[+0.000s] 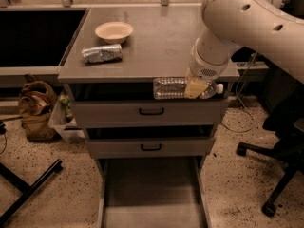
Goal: Place water bottle into bottom drawer
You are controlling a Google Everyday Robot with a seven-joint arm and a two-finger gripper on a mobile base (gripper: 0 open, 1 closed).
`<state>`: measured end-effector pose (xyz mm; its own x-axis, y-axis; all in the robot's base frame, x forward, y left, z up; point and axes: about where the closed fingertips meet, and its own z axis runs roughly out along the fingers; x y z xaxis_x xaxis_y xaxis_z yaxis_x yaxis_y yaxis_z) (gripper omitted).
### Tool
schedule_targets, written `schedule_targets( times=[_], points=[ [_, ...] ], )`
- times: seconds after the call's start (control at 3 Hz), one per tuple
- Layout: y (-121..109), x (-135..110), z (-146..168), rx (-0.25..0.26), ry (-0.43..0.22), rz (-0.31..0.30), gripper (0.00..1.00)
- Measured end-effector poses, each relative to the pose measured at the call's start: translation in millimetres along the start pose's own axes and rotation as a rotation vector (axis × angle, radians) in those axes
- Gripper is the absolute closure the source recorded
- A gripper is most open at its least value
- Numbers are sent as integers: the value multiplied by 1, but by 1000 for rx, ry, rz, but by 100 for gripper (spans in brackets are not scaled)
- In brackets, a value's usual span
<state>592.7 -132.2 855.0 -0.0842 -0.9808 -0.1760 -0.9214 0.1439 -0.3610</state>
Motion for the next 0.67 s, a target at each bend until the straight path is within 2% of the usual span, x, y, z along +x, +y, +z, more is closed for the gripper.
schedule_targets(
  times=[0.33, 0.67],
  points=[
    [0, 0, 0, 0, 0, 0, 100],
    [20, 7, 10, -15, -5, 48, 100]
  ],
)
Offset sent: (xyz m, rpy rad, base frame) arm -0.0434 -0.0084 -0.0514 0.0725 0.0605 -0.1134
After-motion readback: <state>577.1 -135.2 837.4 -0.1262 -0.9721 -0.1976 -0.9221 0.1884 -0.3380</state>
